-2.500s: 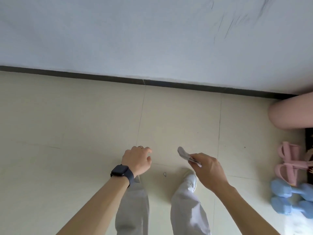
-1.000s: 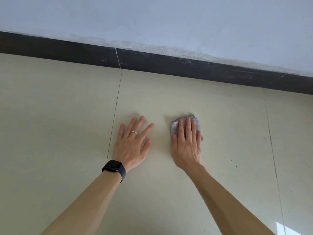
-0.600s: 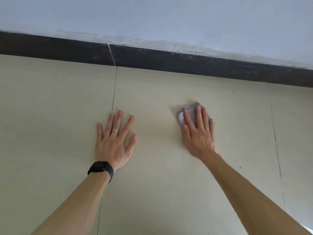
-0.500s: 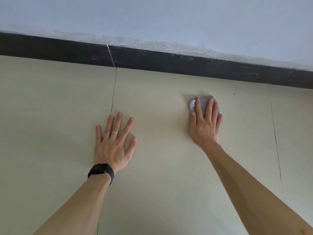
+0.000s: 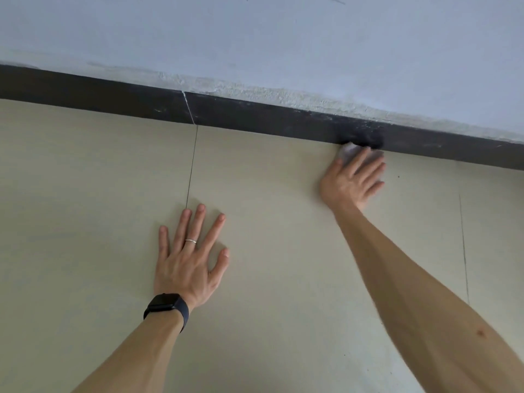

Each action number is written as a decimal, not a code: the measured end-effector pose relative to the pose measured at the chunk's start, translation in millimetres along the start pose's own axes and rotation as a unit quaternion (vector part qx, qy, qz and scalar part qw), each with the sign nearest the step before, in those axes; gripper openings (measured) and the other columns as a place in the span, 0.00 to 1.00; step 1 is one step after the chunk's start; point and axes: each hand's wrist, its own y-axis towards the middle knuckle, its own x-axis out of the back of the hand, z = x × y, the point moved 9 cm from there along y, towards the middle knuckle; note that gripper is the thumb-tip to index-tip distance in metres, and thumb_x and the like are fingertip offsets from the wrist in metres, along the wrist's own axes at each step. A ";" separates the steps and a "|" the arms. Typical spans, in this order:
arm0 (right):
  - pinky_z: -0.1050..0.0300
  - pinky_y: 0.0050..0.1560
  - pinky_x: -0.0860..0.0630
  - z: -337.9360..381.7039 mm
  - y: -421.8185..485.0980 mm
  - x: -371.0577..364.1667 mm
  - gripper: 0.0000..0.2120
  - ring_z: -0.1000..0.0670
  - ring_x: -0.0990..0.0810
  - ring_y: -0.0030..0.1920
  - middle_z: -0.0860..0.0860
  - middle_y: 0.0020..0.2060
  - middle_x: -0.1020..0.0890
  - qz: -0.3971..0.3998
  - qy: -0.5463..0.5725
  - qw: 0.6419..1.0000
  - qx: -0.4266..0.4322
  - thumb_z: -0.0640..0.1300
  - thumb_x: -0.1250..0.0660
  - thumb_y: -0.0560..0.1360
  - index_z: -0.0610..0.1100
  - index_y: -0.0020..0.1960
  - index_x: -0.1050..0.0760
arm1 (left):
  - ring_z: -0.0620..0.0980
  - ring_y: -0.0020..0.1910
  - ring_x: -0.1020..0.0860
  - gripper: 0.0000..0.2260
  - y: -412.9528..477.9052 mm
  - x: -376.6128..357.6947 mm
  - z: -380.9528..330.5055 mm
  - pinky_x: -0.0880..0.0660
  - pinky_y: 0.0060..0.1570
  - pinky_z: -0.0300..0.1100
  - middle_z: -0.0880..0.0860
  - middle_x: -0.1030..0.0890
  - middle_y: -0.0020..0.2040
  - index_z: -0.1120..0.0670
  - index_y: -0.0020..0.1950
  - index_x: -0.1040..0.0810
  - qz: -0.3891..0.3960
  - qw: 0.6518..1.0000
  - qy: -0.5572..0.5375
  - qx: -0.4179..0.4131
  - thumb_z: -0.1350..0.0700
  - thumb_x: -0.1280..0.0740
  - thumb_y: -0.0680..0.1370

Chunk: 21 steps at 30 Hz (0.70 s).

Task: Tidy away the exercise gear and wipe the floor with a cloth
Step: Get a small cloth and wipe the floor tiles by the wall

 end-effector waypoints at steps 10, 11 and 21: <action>0.40 0.79 0.55 50.8 -67.5 -23.4 0.28 0.46 0.54 0.81 0.47 0.82 0.53 0.132 -0.098 0.921 0.353 0.58 0.56 0.84 0.53 0.82 0.54 | 0.52 0.81 0.52 0.30 -0.9 1.9 0.1 0.52 0.76 0.63 0.48 0.53 0.83 0.40 0.81 0.48 0.012 1.000 -0.002 -0.004 0.37 0.49 0.79; 0.38 0.79 0.54 27.7 -41.1 -15.8 0.28 0.45 0.54 0.81 0.46 0.82 0.53 0.113 -0.086 0.956 0.258 0.58 0.55 0.85 0.52 0.82 0.53 | 0.52 0.81 0.52 0.30 -1.1 1.7 0.4 0.53 0.76 0.62 0.48 0.53 0.83 0.40 0.81 0.48 0.012 1.000 -0.006 -0.004 0.37 0.49 0.79; 0.38 0.76 0.42 -68.6 -223.6 -3.0 0.27 0.43 0.50 0.81 0.43 0.81 0.46 0.219 -0.147 0.785 0.561 0.58 0.54 0.84 0.55 0.82 0.50 | 0.50 0.81 0.56 0.29 -1.4 -2.8 1.3 0.55 0.76 0.62 0.46 0.57 0.82 0.38 0.81 0.52 0.023 1.000 -0.005 0.013 0.37 0.51 0.80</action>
